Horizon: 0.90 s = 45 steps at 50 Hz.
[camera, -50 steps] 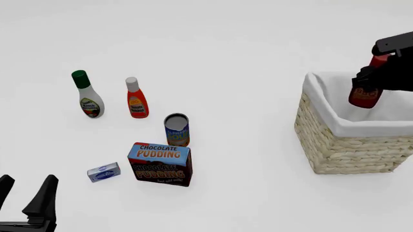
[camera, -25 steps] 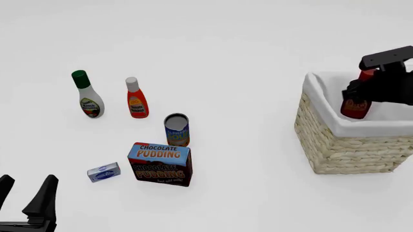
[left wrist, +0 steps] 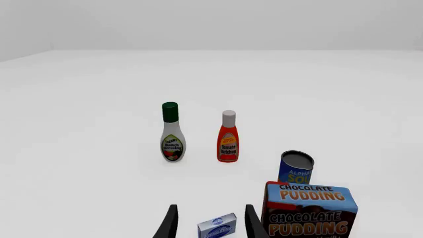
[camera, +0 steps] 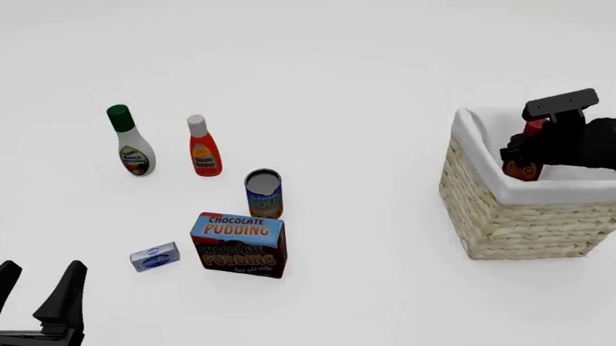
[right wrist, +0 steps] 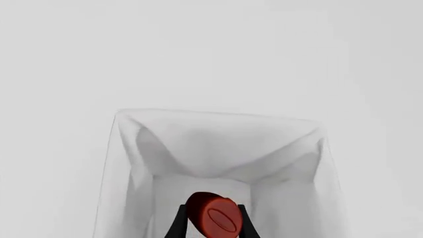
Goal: Pick the bbq sauce and place it in the basket.
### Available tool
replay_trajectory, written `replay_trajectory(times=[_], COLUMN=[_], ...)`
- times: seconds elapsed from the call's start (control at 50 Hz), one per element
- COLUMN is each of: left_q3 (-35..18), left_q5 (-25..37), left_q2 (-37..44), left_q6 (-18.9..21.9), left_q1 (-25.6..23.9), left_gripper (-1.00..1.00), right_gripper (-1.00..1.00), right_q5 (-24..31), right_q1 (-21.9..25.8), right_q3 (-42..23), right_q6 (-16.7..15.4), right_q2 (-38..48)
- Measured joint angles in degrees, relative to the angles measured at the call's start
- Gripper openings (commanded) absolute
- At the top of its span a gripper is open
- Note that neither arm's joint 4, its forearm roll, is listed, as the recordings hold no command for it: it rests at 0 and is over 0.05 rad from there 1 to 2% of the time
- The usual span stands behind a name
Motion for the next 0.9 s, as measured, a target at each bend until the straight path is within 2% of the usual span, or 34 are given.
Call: replay_trajectory(times=[0.58, 0.6, 0.9], left_q3=[0.0, 0.0, 0.0], left_q5=[0.0, 0.0, 0.0], left_q2=[0.0, 0.0, 0.0], left_q6=[0.0, 0.0, 0.0], left_q1=[0.0, 0.0, 0.0], left_gripper=[1.00, 1.00, 1.00], right_gripper=[-1.00, 1.00, 1.00], right_q5=[-2.5, -2.6, -2.9], right_q1=[-0.3, -0.3, -0.6], right_q3=[-0.1, -0.1, -0.4], right_q6=[0.0, -0.1, 0.4], right_q2=[4.6, 4.7, 4.9])
